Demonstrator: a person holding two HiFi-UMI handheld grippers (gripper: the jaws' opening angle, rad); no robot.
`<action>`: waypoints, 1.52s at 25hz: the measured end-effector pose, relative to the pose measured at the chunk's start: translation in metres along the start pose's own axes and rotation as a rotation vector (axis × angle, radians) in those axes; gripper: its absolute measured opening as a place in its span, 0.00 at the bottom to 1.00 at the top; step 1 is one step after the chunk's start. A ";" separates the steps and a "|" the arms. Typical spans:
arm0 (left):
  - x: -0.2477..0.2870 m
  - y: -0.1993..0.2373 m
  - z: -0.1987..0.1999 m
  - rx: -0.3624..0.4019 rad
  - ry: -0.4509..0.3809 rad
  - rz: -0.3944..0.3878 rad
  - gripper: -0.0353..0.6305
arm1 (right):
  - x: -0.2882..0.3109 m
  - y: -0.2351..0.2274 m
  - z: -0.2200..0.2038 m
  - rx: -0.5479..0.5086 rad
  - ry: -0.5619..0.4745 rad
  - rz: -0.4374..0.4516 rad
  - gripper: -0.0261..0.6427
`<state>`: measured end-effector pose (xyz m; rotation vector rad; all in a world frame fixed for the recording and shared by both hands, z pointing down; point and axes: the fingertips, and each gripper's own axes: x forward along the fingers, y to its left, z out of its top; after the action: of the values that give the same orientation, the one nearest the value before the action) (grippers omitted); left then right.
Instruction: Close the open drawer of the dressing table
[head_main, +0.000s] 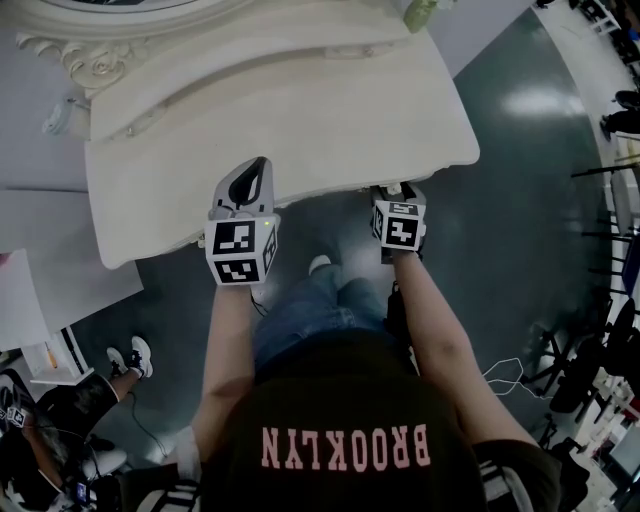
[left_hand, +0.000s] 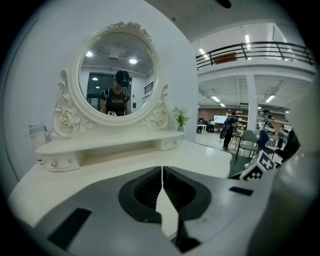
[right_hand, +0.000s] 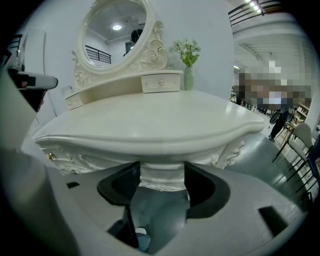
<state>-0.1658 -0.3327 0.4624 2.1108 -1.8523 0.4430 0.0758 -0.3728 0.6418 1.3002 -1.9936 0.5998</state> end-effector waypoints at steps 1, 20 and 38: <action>0.000 0.001 0.001 0.001 -0.001 0.000 0.07 | 0.000 0.000 0.000 0.001 0.001 0.002 0.43; -0.021 -0.022 0.005 0.008 -0.024 0.007 0.07 | -0.020 -0.005 0.000 0.014 -0.020 0.010 0.43; -0.066 -0.068 0.013 0.001 -0.070 -0.003 0.07 | -0.100 -0.009 0.002 -0.085 -0.109 0.040 0.04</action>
<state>-0.1057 -0.2699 0.4213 2.1553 -1.8864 0.3743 0.1108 -0.3168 0.5666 1.2678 -2.1147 0.4663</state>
